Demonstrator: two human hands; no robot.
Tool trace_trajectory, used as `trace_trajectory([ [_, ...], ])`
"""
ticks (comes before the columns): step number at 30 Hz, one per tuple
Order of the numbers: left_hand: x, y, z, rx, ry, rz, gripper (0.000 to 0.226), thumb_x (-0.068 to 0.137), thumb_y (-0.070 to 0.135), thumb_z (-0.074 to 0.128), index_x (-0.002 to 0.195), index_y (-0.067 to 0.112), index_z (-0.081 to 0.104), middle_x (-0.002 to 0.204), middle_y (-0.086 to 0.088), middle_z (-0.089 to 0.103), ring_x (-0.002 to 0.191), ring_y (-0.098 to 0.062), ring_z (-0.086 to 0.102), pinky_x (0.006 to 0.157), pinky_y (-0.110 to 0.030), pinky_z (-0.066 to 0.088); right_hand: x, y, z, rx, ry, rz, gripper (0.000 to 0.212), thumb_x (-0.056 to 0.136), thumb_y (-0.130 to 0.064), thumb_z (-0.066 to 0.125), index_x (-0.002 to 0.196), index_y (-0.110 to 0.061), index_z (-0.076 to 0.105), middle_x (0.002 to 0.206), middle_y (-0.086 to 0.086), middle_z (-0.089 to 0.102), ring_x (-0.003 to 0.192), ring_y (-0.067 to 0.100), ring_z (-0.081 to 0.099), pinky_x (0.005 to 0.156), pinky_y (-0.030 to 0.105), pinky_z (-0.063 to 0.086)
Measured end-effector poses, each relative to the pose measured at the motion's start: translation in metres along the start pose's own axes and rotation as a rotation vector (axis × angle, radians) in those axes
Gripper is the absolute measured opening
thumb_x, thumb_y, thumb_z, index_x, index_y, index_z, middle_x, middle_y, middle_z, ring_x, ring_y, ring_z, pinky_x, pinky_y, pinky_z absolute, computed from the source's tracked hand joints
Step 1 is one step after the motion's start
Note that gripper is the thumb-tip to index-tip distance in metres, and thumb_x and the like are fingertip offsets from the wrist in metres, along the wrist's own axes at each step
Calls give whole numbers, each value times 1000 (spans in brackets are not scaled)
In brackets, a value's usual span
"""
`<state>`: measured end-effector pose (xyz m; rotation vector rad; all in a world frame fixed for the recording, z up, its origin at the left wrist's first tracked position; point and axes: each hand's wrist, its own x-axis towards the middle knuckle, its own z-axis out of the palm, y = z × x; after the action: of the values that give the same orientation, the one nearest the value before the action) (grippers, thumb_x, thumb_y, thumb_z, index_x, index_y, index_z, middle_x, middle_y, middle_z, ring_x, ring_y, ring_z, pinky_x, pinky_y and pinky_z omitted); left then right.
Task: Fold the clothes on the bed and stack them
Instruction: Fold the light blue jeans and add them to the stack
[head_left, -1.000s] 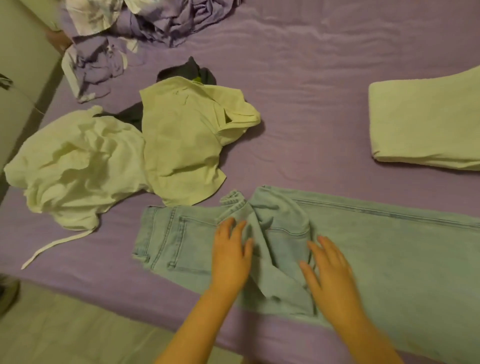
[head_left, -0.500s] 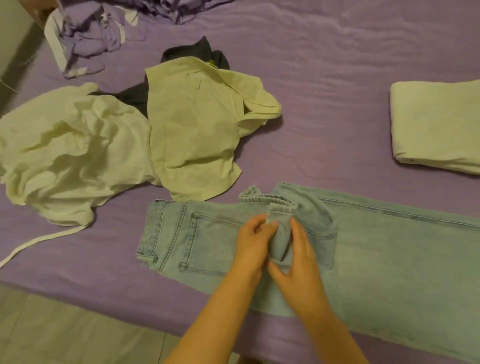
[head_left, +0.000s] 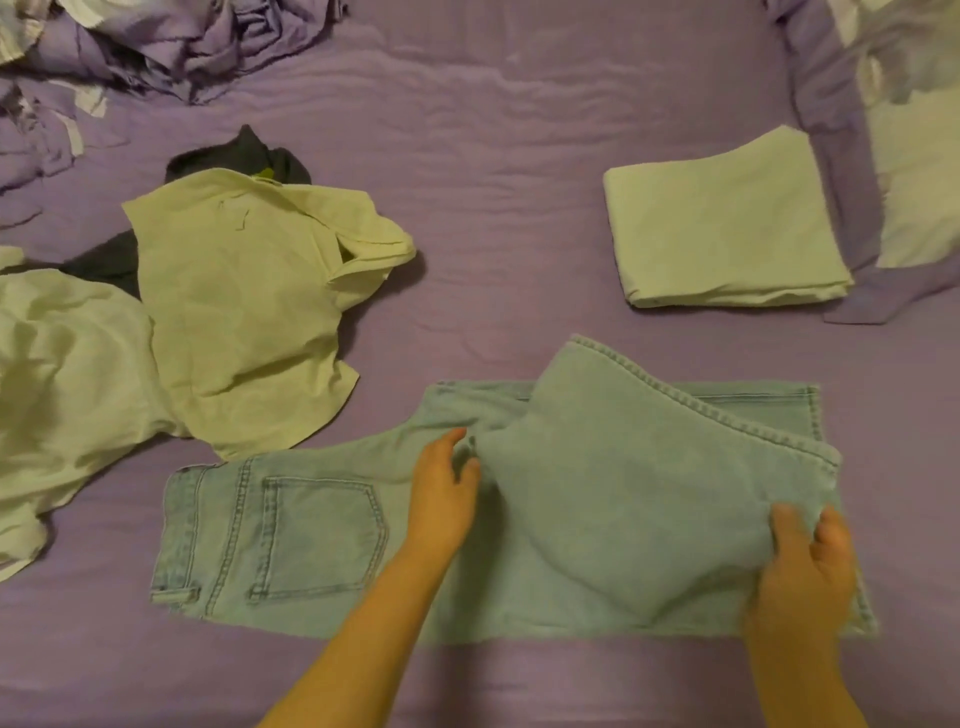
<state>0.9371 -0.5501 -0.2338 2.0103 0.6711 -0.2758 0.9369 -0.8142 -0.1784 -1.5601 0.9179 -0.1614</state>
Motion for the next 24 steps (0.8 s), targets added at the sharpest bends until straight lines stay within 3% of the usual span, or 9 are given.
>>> trace_trajectory([
  [3,6,23,38,138,-112,157,40,97,12,49,137,11,46,139,-6,47,129,-22,43,108,-29,32,33,21,-39,-161,80,66,25,96,-10,50,120,-13,54,100,0,60,86,15,55,90,43,46],
  [4,8,33,53,175,-161,194,40,97,13,48,138,12,46,139,-6,47,128,-23,44,109,-31,34,43,31,-51,-213,98,92,29,94,-5,51,123,-10,53,103,4,58,90,18,53,93,46,44],
  [7,17,63,95,324,-239,313,40,98,16,46,138,12,45,139,-6,48,127,-23,43,106,-30,33,65,58,-79,-317,104,153,39,91,3,52,129,-2,47,120,16,57,96,22,51,86,45,45],
  [11,42,103,137,449,-230,407,40,101,28,43,135,7,47,131,-11,54,119,-27,49,98,-34,37,88,77,-94,-404,68,153,48,85,9,54,130,2,39,105,17,54,88,31,54,77,43,46],
  [16,83,141,187,597,-328,267,46,100,28,45,141,6,39,137,-15,50,123,-33,49,101,-42,41,107,86,-96,-466,18,46,58,82,10,54,136,-3,38,128,17,52,110,32,55,88,33,44],
  [20,103,149,217,889,-352,199,40,98,25,49,134,9,46,131,-17,51,116,-35,51,96,-44,44,119,91,-105,-577,-34,-44,43,94,-20,55,132,-3,50,131,14,53,119,31,50,96,39,44],
  [22,104,152,224,877,-293,186,28,97,24,51,119,9,58,118,-16,59,105,-35,56,88,-45,48,123,90,-113,-564,-50,-37,34,94,-23,56,122,-4,57,117,11,60,102,27,56,83,34,47],
  [24,97,161,230,823,-204,328,21,96,25,52,104,10,65,101,-14,64,95,-35,57,81,-42,47,123,86,-123,-530,-28,-24,15,89,-13,60,103,-8,58,94,10,61,79,25,53,63,27,40],
])
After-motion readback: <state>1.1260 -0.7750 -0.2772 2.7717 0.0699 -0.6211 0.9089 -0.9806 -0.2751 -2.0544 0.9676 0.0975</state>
